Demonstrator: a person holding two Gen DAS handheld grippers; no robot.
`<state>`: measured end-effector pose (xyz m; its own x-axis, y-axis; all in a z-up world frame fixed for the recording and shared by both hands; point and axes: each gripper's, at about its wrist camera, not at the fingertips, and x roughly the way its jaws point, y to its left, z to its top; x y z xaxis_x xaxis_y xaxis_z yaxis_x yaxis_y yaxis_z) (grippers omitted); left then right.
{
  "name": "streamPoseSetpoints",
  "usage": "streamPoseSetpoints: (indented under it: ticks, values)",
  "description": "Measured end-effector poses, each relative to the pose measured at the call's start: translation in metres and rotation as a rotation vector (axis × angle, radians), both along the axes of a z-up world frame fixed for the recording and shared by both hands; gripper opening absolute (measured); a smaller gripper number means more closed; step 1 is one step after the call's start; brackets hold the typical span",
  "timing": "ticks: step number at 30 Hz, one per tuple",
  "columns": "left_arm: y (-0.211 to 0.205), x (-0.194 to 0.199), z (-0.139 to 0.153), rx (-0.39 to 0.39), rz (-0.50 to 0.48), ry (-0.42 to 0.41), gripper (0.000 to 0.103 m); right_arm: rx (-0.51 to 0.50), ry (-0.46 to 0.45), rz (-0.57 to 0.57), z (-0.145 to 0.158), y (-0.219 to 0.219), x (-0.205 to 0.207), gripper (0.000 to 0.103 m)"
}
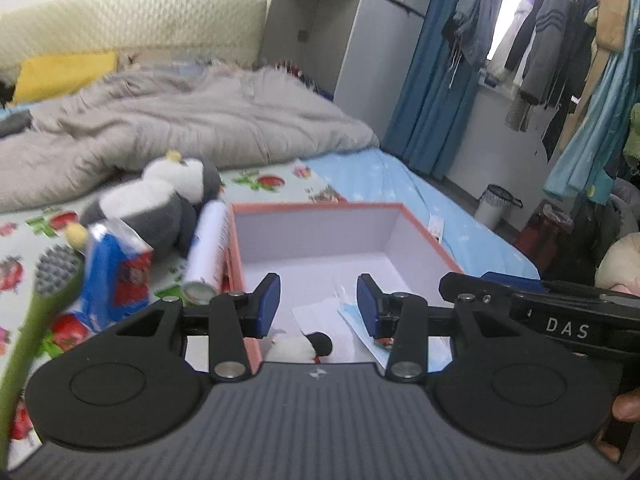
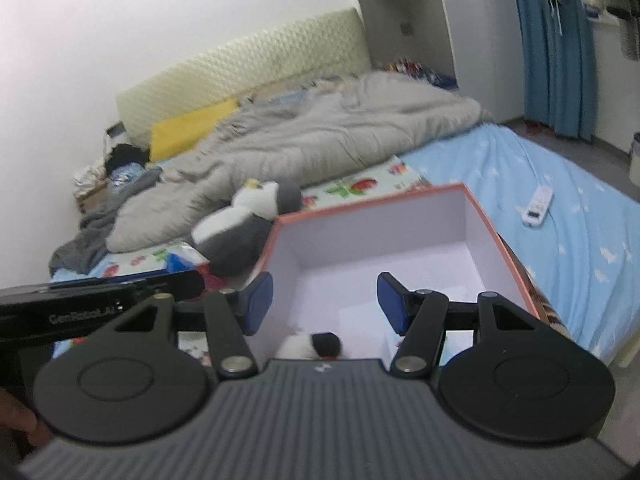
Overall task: Organize soft objects
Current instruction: 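Withdraw both grippers from the box toward the tissue pack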
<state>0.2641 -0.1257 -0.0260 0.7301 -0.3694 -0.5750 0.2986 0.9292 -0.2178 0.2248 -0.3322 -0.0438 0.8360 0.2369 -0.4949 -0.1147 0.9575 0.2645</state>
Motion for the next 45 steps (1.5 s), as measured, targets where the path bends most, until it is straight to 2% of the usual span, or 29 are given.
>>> streamPoseSetpoints:
  ticks: [9, 18, 29, 34, 45]
  values:
    - [0.042, -0.051, 0.042, -0.017, 0.07, -0.089, 0.05, -0.007, -0.067, 0.061, 0.026, 0.026, -0.024, 0.06]
    - [0.078, -0.089, 0.052, -0.001, 0.125, -0.101, 0.05, -0.009, -0.093, 0.147, 0.028, 0.058, -0.045, 0.06]
    - [0.124, -0.121, 0.032, 0.006, 0.245, -0.037, 0.052, -0.022, -0.038, 0.258, 0.009, 0.099, -0.058, 0.06]
    - [0.139, -0.136, 0.014, -0.029, 0.274, 0.017, 0.052, -0.03, -0.008, 0.302, -0.001, 0.115, -0.066, 0.06]
    - [0.169, -0.155, -0.025, -0.043, 0.332, 0.109, 0.052, -0.051, 0.076, 0.349, -0.028, 0.141, -0.071, 0.06]
